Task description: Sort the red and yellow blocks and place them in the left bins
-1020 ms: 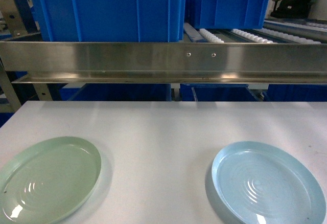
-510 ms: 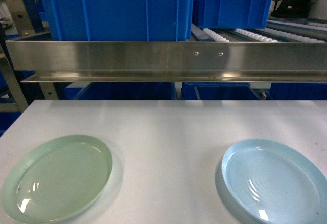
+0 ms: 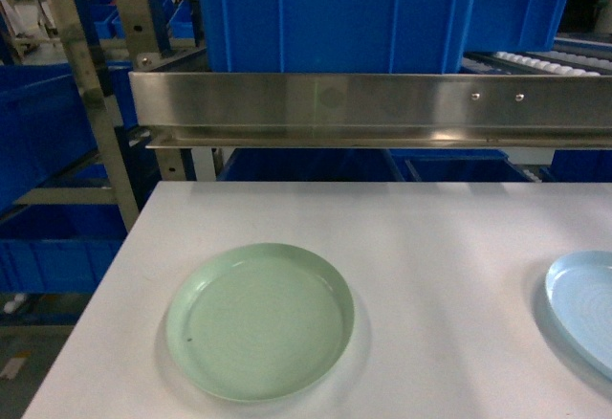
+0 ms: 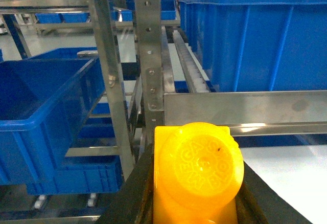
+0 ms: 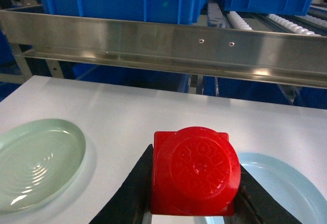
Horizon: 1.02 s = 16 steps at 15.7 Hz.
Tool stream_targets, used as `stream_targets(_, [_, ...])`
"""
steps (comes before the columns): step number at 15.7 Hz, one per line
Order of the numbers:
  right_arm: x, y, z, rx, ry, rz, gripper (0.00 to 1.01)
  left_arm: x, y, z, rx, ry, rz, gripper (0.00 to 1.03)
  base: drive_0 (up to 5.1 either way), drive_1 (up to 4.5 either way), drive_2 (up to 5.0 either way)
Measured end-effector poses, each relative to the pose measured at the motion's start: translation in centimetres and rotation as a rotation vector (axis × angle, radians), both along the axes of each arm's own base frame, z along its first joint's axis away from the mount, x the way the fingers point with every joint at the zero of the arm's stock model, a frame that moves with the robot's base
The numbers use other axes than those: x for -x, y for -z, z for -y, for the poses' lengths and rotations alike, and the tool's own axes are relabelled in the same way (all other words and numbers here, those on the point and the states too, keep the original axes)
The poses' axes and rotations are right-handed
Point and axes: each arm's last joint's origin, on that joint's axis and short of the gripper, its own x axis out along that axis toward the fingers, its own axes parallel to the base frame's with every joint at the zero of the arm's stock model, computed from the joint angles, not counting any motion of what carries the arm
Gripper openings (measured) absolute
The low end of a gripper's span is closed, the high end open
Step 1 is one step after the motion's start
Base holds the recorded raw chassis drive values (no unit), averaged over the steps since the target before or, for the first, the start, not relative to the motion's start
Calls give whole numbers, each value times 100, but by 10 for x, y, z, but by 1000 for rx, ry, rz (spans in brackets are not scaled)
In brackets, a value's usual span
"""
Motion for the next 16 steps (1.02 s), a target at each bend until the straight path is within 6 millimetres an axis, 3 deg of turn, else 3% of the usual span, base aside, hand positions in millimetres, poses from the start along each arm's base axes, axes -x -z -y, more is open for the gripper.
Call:
stream_targets(6, [0,0,0,0,0,3,28,0,0,0,0,0,1,27,-502,239,239])
stream_targets(16, [0,0,0,0,0,-3,28,0,0,0,-1,-1,-5,27,-478,111,364])
